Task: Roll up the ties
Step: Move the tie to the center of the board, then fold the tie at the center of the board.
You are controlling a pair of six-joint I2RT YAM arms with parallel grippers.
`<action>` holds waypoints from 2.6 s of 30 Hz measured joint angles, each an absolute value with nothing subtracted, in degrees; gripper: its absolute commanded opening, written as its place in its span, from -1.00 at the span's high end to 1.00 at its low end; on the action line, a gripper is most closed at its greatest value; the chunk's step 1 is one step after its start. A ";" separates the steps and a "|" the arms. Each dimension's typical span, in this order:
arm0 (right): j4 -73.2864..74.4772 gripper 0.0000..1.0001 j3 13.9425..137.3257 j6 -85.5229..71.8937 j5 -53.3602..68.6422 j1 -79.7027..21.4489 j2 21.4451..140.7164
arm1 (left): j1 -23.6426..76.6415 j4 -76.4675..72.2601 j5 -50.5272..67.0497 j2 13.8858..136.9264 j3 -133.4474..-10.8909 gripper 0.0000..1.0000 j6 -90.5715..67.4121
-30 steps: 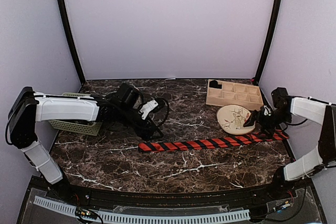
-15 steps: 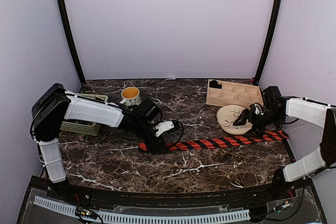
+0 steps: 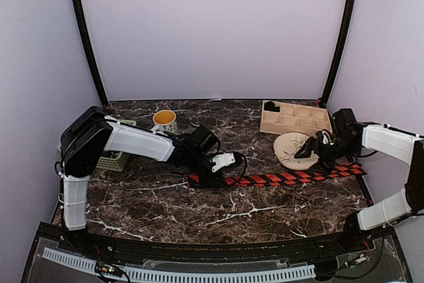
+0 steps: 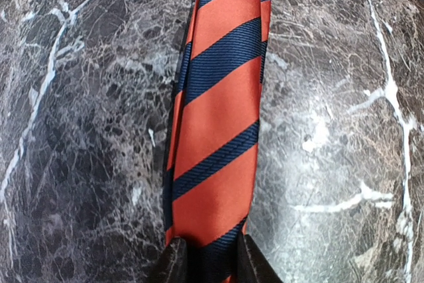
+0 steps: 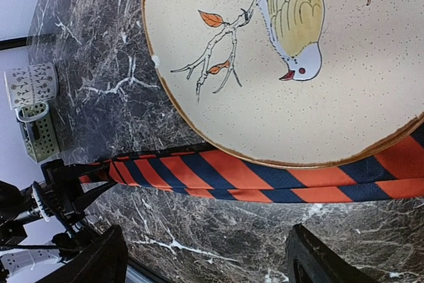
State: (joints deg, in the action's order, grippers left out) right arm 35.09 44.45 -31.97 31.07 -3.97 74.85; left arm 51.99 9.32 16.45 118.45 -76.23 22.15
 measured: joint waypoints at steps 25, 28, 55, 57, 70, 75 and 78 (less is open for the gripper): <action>16.29 -0.42 53.23 -41.36 38.04 -28.82 88.09 | 45.56 -8.10 12.49 81.30 -42.17 -0.76 -27.20; 13.34 -0.43 54.59 -43.22 38.72 -31.31 90.63 | 45.47 -13.85 16.14 82.15 -39.13 -0.98 -34.48; 13.72 -0.46 59.37 -43.62 39.62 -31.88 94.15 | 40.01 -60.75 33.85 110.50 -34.89 -0.98 -63.46; 13.26 -0.47 59.37 -43.70 40.29 -31.94 94.43 | 40.01 -57.60 33.65 108.90 -35.35 -0.98 -62.19; 9.82 -0.17 63.20 -44.51 42.28 -37.98 102.80 | 39.97 -22.76 19.14 77.82 -35.92 -0.46 -49.17; 8.86 0.14 64.40 -45.01 42.19 -39.40 105.95 | 39.90 -16.93 18.20 84.36 -34.63 -0.23 -50.61; 9.04 0.27 65.78 -44.93 42.17 -39.94 108.20 | 39.90 -15.03 17.91 87.44 -34.63 -0.08 -51.66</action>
State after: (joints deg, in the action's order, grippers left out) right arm 9.04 65.78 -44.93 42.17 -39.94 108.20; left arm 39.90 -15.03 17.91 87.44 -34.63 -51.66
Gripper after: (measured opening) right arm 0.408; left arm 0.593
